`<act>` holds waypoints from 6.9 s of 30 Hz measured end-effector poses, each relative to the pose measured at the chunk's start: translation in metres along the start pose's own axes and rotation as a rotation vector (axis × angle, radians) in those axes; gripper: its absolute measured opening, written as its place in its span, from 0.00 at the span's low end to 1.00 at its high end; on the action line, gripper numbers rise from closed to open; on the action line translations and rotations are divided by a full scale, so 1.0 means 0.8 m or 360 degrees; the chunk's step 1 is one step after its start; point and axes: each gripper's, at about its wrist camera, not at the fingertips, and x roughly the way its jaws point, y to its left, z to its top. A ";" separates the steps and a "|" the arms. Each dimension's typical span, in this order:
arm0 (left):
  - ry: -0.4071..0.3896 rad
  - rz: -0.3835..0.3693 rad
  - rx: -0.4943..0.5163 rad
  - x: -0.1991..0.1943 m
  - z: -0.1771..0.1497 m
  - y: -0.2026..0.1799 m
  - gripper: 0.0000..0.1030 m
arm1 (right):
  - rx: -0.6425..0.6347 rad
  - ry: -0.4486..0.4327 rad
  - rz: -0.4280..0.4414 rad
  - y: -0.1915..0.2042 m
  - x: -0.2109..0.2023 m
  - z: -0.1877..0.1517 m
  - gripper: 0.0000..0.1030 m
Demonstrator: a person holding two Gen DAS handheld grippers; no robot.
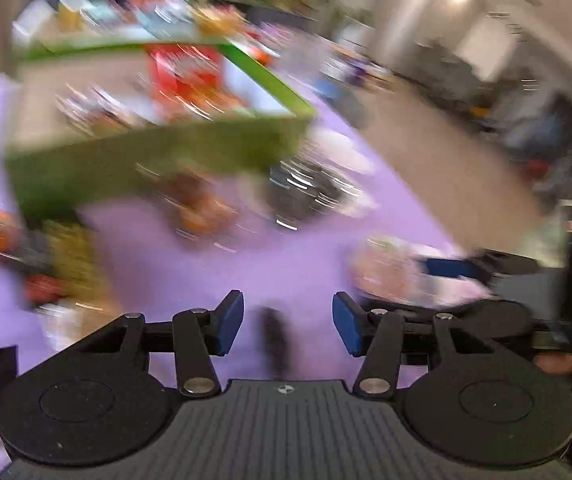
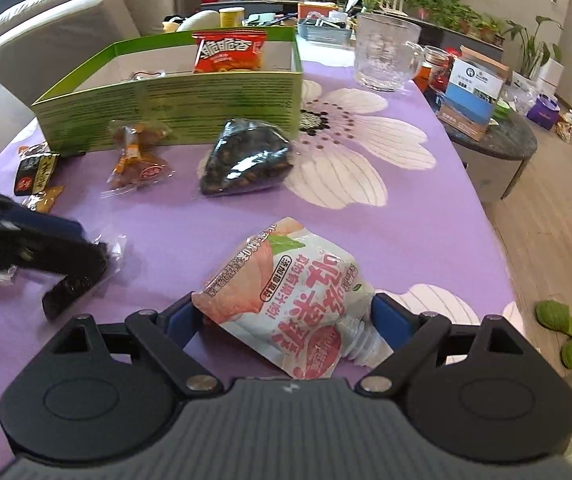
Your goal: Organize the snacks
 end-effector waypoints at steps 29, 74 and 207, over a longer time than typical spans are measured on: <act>-0.0099 0.0507 -0.0182 -0.055 0.004 0.014 0.38 | 0.0043 -0.0228 0.0091 0.015 -0.031 0.024 0.60; -0.0166 0.0650 -0.0089 0.039 0.155 0.107 0.53 | -0.0122 -0.0310 0.0064 0.059 0.092 0.197 0.60; -0.0185 0.0696 -0.0134 0.042 0.154 0.093 0.55 | 0.0013 -0.0662 0.0229 0.038 0.063 0.199 0.60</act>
